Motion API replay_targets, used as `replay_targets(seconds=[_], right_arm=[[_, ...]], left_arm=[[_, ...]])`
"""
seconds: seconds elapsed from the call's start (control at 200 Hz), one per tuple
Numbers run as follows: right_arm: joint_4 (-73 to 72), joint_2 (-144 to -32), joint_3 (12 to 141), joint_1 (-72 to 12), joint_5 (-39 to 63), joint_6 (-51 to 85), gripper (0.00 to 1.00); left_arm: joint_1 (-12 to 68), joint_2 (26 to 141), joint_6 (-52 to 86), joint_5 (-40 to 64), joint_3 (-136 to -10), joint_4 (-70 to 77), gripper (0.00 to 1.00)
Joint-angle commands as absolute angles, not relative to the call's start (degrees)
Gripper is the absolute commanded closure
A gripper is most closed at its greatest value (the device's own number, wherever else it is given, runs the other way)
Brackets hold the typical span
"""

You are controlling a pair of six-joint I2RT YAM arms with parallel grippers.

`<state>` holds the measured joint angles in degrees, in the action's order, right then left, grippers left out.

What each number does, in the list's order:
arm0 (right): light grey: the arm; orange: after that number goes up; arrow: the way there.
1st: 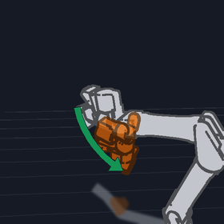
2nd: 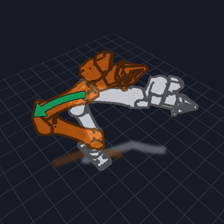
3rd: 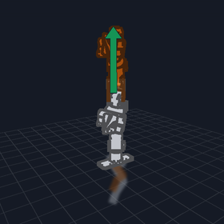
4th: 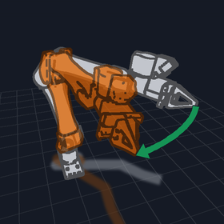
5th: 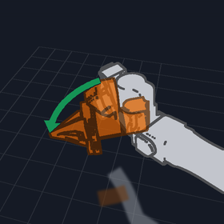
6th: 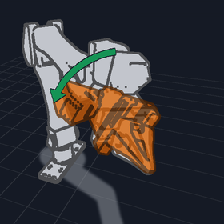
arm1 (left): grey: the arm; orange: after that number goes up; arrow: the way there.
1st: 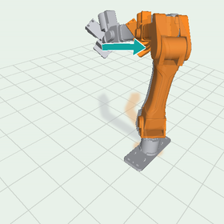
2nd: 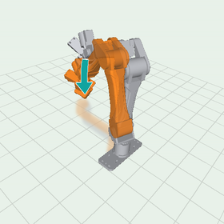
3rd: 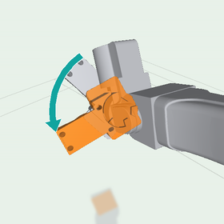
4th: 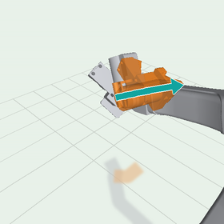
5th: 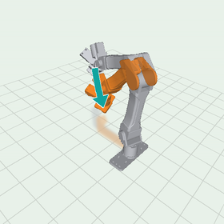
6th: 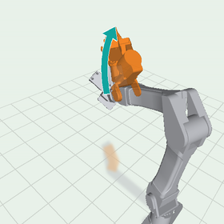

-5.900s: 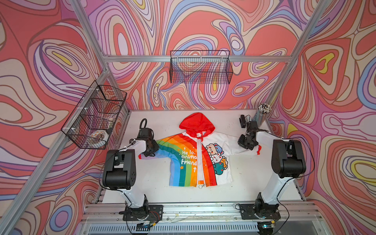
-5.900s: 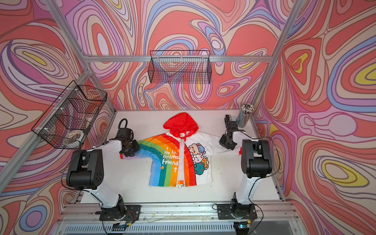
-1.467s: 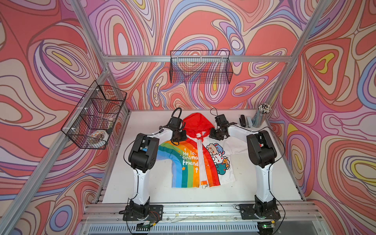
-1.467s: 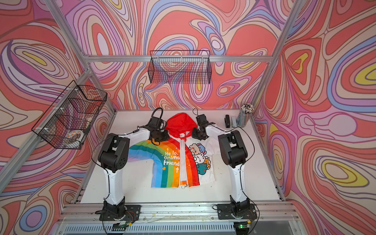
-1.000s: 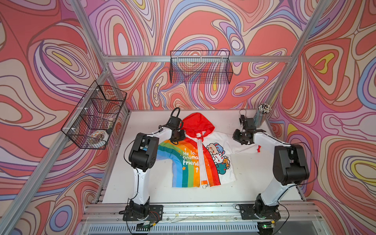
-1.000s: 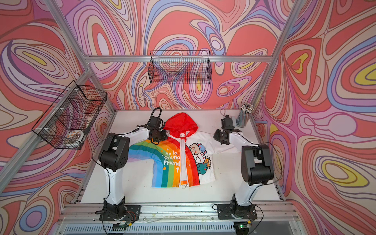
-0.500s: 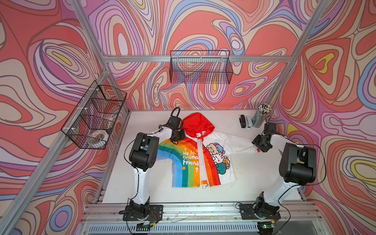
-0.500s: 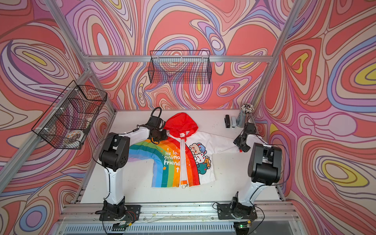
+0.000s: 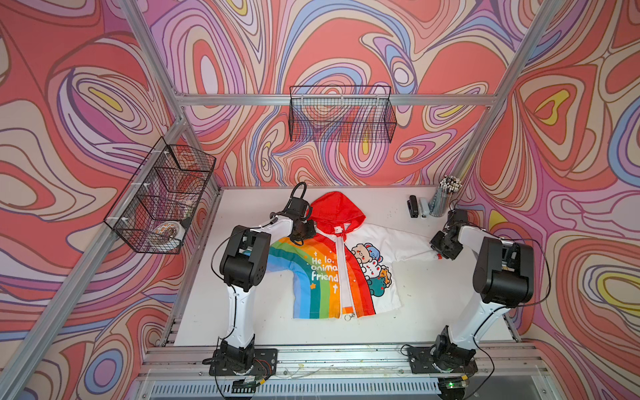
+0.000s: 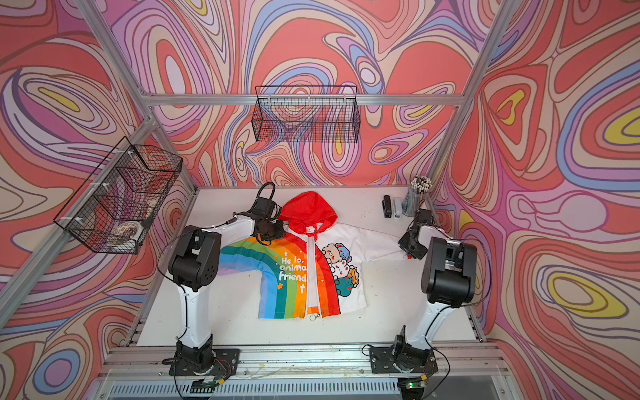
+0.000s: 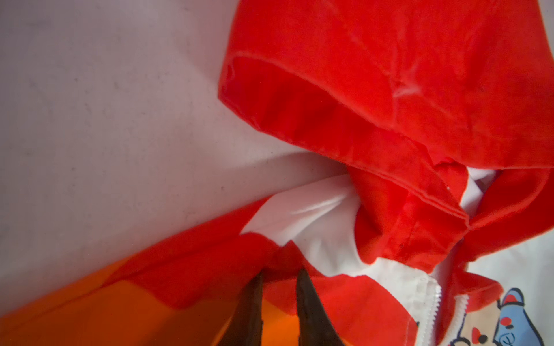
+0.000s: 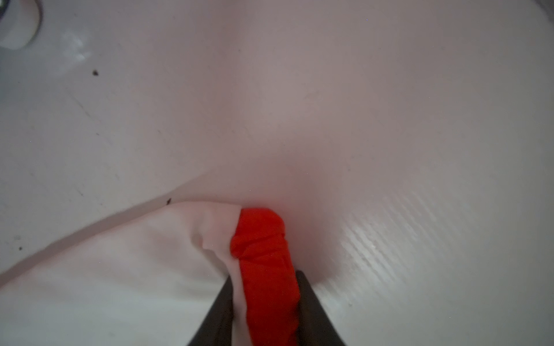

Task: Unzip the jacket
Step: Smooth out the jacket at the center of the board.

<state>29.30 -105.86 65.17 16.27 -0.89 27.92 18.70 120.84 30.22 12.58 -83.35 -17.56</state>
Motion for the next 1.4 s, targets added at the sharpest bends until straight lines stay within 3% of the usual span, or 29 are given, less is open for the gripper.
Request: replay_targets(seconds=[0.0,0.215,0.416,0.561,0.751,0.931,1.147,1.262,1.392], right_arm=[[30.38,-106.32,63.50,17.91,-2.87,28.29,0.77],[29.96,-105.11,62.66,19.69,-3.43,29.01,0.78],[28.74,-98.71,60.93,19.47,-5.19,28.41,0.40],[30.41,-88.30,58.07,16.18,-6.48,27.83,0.36],[38.20,-77.41,53.38,-0.77,2.14,29.79,0.46],[46.37,-70.26,48.04,-16.65,-0.61,37.03,0.63],[49.84,-67.63,43.24,-24.70,1.96,41.31,0.77],[47.31,-68.02,40.51,-25.57,4.60,41.93,0.88],[43.80,-70.17,38.14,-25.76,6.53,42.40,0.92]], left_arm=[[18.31,122.98,30.44,10.42,-83.71,-21.52,0.78],[18.29,123.33,30.05,9.93,-83.85,-22.32,0.77],[18.37,122.75,29.71,12.53,-84.32,-22.12,0.74],[18.30,121.51,29.54,13.89,-85.91,-22.90,0.70],[18.36,120.90,29.85,14.50,-87.01,-23.39,0.70],[18.46,120.79,30.13,13.96,-86.97,-23.81,0.70],[18.40,121.24,30.01,13.47,-87.23,-24.48,0.70],[18.46,121.51,30.19,13.27,-87.32,-24.67,0.70],[18.44,121.55,30.24,12.69,-87.37,-25.20,0.70]])
